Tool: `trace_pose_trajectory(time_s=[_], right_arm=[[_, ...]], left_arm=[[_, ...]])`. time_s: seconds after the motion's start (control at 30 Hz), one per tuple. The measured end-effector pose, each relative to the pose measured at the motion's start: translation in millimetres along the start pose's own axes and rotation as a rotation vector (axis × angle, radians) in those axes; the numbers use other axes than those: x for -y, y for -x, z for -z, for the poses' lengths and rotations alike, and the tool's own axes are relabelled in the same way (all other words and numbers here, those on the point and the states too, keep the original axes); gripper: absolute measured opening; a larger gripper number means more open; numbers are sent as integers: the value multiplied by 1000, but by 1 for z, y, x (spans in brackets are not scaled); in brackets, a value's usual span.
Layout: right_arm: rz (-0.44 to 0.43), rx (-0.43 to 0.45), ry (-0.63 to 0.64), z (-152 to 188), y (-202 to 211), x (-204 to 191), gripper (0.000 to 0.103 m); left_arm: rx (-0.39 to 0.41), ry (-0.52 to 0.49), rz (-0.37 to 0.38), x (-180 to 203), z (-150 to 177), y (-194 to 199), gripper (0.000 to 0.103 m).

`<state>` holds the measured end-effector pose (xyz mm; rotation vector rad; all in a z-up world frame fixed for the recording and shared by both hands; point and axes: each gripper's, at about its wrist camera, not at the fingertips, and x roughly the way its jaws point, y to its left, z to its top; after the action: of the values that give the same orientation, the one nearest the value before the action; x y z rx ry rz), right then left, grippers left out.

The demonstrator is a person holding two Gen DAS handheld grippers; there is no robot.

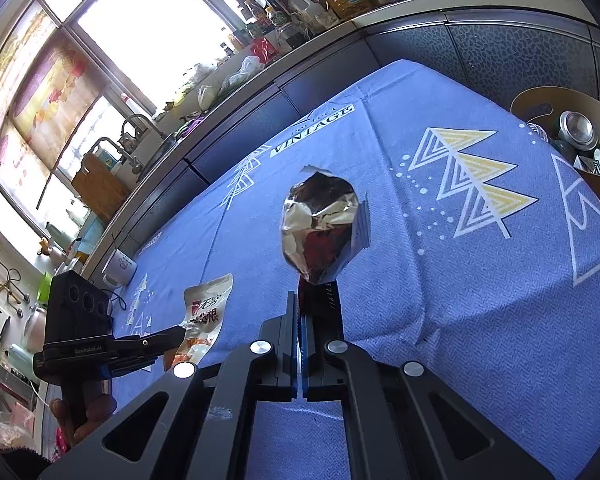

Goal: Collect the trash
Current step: 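Hold the snack wrapper in the left tool and foil piece in the right tool above the table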

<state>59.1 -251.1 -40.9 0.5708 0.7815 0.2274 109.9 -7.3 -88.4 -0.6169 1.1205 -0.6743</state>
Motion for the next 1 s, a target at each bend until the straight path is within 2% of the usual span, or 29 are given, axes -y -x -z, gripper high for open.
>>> trace_pose_trajectory(time_s=[1.0], right_arm=[[-5,-2,7,0,-1,-2,2]], left_arm=[[0,-3,4,0,-3,5,2]])
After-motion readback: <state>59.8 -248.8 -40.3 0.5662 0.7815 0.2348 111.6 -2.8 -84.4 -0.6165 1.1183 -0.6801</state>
